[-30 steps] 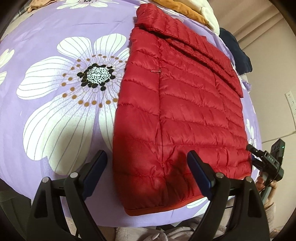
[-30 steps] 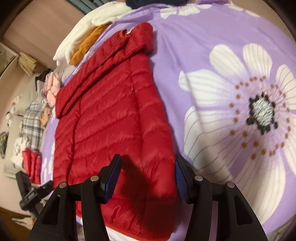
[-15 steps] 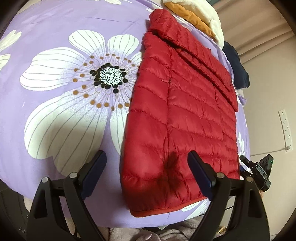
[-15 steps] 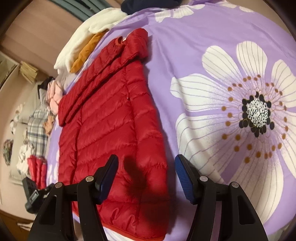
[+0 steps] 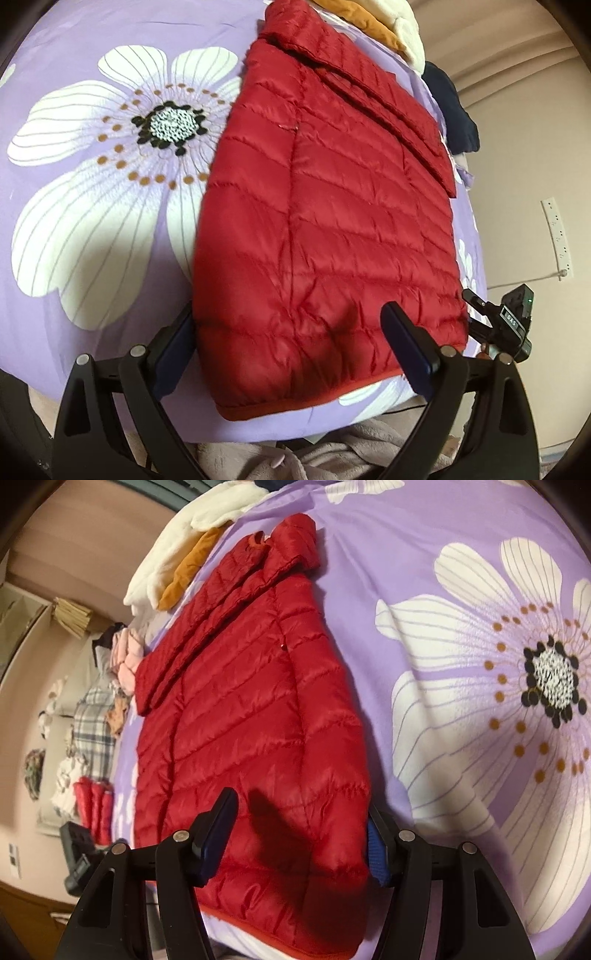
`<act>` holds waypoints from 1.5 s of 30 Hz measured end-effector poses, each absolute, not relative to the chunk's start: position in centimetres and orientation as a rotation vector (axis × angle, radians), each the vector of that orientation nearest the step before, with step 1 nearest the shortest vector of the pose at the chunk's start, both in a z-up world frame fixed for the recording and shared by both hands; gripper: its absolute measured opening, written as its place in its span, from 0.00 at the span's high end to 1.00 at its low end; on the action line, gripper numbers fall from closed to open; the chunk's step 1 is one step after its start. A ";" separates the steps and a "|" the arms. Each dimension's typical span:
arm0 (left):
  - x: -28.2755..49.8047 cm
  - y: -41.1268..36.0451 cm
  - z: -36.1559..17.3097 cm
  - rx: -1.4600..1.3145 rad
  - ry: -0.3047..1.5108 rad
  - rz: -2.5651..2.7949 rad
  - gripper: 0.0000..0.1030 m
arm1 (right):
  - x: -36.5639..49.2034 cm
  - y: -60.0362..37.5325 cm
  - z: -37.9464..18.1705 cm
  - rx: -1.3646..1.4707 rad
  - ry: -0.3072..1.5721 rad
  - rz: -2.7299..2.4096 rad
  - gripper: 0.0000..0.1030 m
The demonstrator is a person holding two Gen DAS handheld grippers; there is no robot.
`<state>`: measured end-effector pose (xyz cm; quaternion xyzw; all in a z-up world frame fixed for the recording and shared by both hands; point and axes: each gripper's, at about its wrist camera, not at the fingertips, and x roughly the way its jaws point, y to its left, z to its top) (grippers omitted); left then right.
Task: Fold large clothes
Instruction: 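Move the left gripper toward the jacket hem to prepare the next fold, then close both grippers on the red jacket's hem edge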
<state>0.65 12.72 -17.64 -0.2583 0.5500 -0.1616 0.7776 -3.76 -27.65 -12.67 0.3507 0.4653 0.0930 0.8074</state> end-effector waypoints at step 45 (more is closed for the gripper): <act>-0.3 14.0 -17.1 -0.772 1.163 -0.446 0.31 | -5.4 -25.2 -11.8 0.774 0.978 0.368 0.39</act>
